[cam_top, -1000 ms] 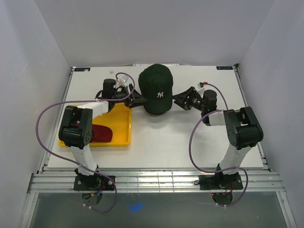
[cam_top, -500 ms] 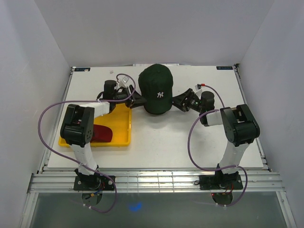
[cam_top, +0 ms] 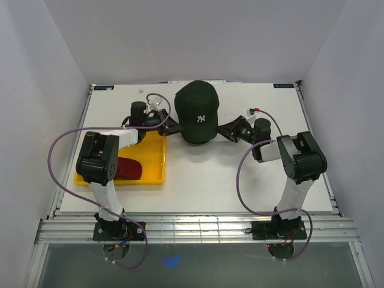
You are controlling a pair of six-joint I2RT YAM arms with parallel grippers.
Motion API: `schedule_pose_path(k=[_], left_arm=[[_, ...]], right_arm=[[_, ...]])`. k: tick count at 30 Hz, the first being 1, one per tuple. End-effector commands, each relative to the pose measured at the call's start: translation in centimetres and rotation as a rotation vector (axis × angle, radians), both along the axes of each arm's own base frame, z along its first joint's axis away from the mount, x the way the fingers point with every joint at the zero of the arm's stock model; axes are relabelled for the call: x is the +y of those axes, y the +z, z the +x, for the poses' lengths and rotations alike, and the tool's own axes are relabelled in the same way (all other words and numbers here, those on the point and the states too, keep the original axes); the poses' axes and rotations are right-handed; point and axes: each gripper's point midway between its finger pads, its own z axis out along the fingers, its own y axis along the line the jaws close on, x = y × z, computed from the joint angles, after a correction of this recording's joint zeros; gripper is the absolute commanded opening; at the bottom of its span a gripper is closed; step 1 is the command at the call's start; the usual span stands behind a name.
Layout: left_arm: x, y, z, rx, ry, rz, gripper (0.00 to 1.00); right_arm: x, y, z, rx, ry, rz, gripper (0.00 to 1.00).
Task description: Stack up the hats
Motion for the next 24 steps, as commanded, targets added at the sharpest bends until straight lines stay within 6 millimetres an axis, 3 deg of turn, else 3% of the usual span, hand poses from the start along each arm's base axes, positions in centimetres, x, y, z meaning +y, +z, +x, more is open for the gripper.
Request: schedule_pose_path(k=[1, 6, 10, 15, 24], left_arm=[[-0.4, 0.2, -0.3, -0.012, -0.01, -0.003, 0.23], [-0.4, 0.3, -0.3, -0.007, -0.007, -0.004, 0.15], [-0.3, -0.1, -0.3, 0.01, 0.001, 0.001, 0.0], [-0.1, -0.7, 0.1, 0.031, 0.025, 0.029, 0.0], [1.1, -3.6, 1.5, 0.12, 0.1, 0.189, 0.0]], right_arm=[[1.0, 1.0, -0.9, -0.072, 0.042, 0.024, 0.28], [1.6, -0.2, -1.8, -0.054, 0.061, 0.012, 0.19], [2.3, -0.6, -2.2, -0.052, 0.075, -0.007, 0.16], [3.2, -1.3, -2.3, -0.051, 0.091, -0.056, 0.08], [3.9, -2.6, -2.8, -0.055, 0.095, -0.17, 0.08]])
